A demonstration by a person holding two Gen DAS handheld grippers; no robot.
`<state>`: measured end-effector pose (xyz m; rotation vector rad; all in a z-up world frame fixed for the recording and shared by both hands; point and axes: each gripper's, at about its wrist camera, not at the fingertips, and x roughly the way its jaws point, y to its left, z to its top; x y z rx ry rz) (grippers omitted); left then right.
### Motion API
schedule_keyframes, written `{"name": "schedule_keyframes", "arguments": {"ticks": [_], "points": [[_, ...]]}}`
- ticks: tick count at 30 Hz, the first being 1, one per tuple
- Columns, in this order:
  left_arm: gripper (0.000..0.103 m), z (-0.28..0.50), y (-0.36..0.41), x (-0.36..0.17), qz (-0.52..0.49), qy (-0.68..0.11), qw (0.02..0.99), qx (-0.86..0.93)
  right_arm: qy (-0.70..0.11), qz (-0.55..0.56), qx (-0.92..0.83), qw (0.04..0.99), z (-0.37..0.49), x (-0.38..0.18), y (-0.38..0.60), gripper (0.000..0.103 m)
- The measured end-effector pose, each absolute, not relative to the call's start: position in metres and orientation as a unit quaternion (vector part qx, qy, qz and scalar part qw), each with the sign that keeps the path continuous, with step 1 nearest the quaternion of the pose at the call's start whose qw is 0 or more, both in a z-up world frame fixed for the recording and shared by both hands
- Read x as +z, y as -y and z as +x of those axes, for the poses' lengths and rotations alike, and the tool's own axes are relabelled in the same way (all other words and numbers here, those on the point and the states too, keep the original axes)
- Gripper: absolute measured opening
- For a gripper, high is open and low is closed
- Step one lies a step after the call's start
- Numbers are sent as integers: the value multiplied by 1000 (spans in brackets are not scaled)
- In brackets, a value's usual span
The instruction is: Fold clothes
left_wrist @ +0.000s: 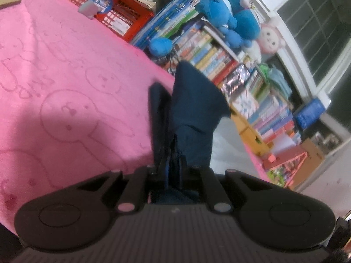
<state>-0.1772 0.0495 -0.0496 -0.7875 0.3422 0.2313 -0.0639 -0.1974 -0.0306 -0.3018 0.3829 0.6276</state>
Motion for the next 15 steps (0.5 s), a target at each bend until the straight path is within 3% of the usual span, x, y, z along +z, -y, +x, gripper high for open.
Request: {"name": "schedule_keyframes", "arguments": {"ticks": [8, 15], "points": [[10, -180, -46, -52, -351, -162, 916, 103, -248, -71, 464, 848, -43, -3, 271, 23], [10, -189, -52, -60, -371, -151, 913, 79, -203, -33, 472, 857, -44, 34, 269, 53]]}}
